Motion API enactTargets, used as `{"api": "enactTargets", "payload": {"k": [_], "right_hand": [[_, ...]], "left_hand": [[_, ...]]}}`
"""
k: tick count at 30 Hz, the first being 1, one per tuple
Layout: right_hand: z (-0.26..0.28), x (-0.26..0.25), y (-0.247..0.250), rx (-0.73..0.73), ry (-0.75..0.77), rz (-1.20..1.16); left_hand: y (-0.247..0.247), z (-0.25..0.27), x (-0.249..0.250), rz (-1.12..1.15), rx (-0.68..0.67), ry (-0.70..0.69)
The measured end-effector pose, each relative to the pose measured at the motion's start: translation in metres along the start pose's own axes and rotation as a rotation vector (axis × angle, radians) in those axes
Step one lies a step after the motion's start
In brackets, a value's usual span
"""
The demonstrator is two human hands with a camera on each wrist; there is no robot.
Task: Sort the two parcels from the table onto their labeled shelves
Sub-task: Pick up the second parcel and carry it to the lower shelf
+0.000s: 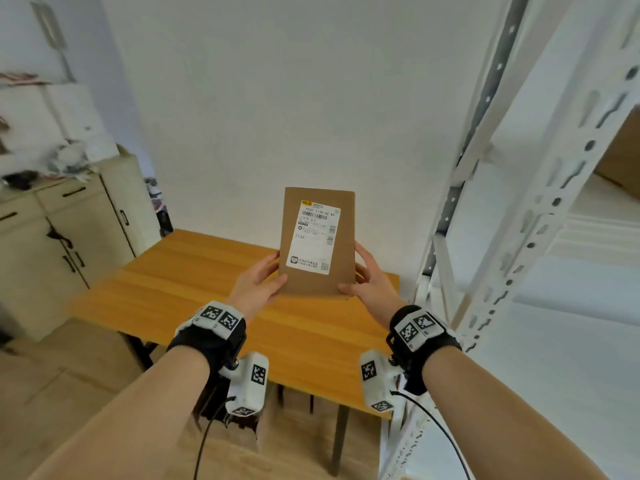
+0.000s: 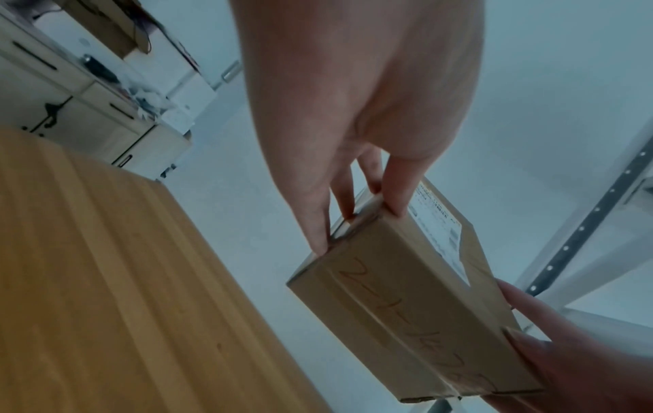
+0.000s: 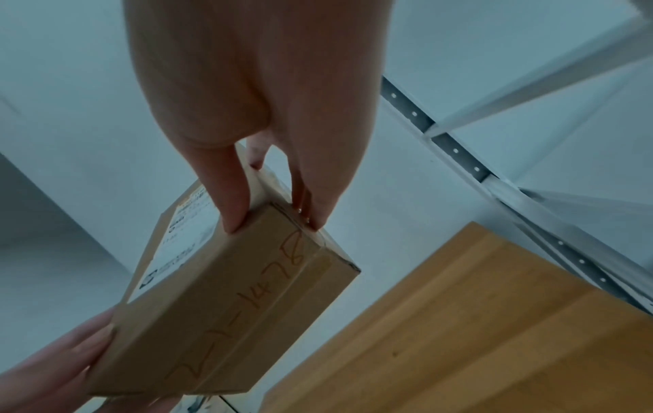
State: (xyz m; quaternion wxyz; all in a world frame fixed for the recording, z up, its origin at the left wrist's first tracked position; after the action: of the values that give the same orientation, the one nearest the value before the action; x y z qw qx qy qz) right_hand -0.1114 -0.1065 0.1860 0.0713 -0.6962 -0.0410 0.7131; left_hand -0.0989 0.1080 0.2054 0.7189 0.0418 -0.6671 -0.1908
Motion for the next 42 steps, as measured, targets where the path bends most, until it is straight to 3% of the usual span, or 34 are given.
{"api": "enactTargets", "payload": {"k": [10, 23, 33, 42], "right_hand": [[0.054, -0.046, -0.033, -0.053, 0.113, -0.008], [0.162, -0.032, -0.048, 0.046, 0.099, -0.015], [0.268, 0.020, -0.016, 0.204, -0.025, -0.035], [0.346, 0.058, 0.056, 0.381, -0.148, -0.090]], "left_hand": [[0.032, 0.065, 0.028, -0.035, 0.044, -0.121], [0.030, 0.152, 0.007, -0.066, -0.053, -0.148], [-0.023, 0.207, -0.039, -0.058, -0.240, -0.046], [-0.110, 0.238, -0.069, -0.059, -0.439, 0.030]]}}
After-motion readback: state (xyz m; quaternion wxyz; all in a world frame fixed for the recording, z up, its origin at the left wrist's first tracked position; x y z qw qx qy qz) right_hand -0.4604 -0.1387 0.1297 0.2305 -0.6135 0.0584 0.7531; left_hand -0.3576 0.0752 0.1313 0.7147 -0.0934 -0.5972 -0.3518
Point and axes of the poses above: each hand's wrist, its own z-axis away from the middle knuckle, its own y-axis out of the back of the hand, x = y × z, the point moved 2 cm from there along -z, towards the middle knuckle, and after that the axes turned 15 degrees about -z, right-handed, at the moved point
